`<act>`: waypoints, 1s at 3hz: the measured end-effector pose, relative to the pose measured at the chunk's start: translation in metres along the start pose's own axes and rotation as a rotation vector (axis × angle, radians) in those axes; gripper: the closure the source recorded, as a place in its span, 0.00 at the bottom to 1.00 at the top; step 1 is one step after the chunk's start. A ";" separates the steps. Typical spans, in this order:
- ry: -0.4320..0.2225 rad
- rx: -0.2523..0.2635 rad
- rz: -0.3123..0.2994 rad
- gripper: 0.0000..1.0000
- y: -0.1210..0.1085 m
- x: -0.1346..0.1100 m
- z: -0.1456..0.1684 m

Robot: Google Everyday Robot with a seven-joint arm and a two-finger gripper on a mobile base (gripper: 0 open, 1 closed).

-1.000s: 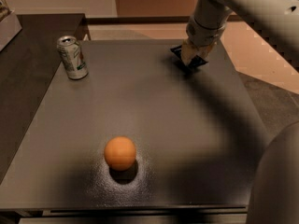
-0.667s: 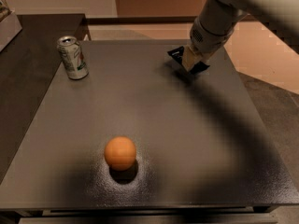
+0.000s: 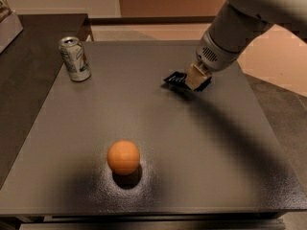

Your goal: Move rxbar blueberry near orange

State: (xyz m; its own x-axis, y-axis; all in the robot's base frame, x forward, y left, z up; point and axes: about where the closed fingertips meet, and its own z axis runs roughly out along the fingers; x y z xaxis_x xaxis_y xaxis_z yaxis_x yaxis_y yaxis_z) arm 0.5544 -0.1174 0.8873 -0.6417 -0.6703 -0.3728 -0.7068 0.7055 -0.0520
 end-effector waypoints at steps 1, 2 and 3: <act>-0.009 -0.057 -0.090 1.00 0.032 0.011 -0.009; -0.015 -0.110 -0.170 1.00 0.062 0.020 -0.016; -0.011 -0.216 -0.321 1.00 0.111 0.044 -0.007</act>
Offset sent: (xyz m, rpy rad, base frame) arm -0.1081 0.0493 -0.0101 0.0470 0.0628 0.3799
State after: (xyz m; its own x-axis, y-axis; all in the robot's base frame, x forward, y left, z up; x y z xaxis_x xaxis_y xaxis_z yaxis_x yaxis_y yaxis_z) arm 0.4454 -0.0700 0.8719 -0.3755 -0.8456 -0.3793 -0.9182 0.3951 0.0281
